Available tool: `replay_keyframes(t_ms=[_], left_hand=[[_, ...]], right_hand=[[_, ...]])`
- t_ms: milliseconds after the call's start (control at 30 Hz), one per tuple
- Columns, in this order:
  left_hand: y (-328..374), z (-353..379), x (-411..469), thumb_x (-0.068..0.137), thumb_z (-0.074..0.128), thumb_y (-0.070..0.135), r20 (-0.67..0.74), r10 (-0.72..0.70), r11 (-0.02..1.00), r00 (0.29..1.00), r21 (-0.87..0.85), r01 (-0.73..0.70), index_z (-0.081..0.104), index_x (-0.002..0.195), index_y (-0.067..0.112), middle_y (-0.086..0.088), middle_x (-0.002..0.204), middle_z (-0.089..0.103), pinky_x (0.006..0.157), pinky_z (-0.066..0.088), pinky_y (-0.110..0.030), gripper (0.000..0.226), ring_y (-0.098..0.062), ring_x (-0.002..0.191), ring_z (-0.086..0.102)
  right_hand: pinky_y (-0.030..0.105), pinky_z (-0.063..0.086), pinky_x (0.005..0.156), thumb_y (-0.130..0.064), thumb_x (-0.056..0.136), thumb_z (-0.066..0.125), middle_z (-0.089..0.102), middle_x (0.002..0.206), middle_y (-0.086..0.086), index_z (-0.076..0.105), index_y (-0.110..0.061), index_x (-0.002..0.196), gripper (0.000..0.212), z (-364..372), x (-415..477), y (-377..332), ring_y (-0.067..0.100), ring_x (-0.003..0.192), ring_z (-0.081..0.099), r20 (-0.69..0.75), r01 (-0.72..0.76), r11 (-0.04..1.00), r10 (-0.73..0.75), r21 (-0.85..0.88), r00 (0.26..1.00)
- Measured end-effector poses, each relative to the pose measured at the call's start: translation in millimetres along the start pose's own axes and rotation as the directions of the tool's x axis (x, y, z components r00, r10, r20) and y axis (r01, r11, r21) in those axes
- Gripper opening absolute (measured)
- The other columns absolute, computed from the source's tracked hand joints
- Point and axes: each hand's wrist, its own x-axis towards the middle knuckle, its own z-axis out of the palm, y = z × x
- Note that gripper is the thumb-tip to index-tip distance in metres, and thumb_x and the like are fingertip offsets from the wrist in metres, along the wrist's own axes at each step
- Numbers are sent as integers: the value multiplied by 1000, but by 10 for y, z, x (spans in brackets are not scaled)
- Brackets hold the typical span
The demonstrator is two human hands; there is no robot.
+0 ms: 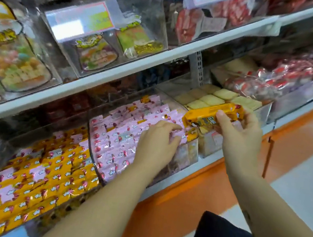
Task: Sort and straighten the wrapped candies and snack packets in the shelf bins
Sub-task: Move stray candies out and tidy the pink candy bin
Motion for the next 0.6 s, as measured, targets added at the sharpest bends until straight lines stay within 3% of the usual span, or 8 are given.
replay_keyframes(t_ms=[133,300,600], left_hand=[[160,118,172,91,54,39,45,9,982,999,187,-17,64,117,27,1,110,64,86,44,-37,30,-24,106,54],[247,153,218,94,51,29,17,-9,978,1000,209,5,66,101,20,-4,97,66,78,46,-36,18,-27,94,58],[267,131,194,100,39,28,0,70,931,998,359,-65,55,103,15,-5,99,62,64,36,-32,21,-30,87,60]], right_hand=[[38,55,84,-20,86,66,69,92,-2,56,-14,116,32,-119,69,-36,8,78,66,26,30,999,-30,-26,999],[15,52,69,-14,88,63,67,83,-8,55,-13,115,28,-141,75,-54,-1,72,66,59,61,998,-61,-1,996],[12,50,66,-16,88,63,68,94,-1,55,-13,117,30,-119,29,-82,1,75,66,74,93,996,-92,-7,993]])
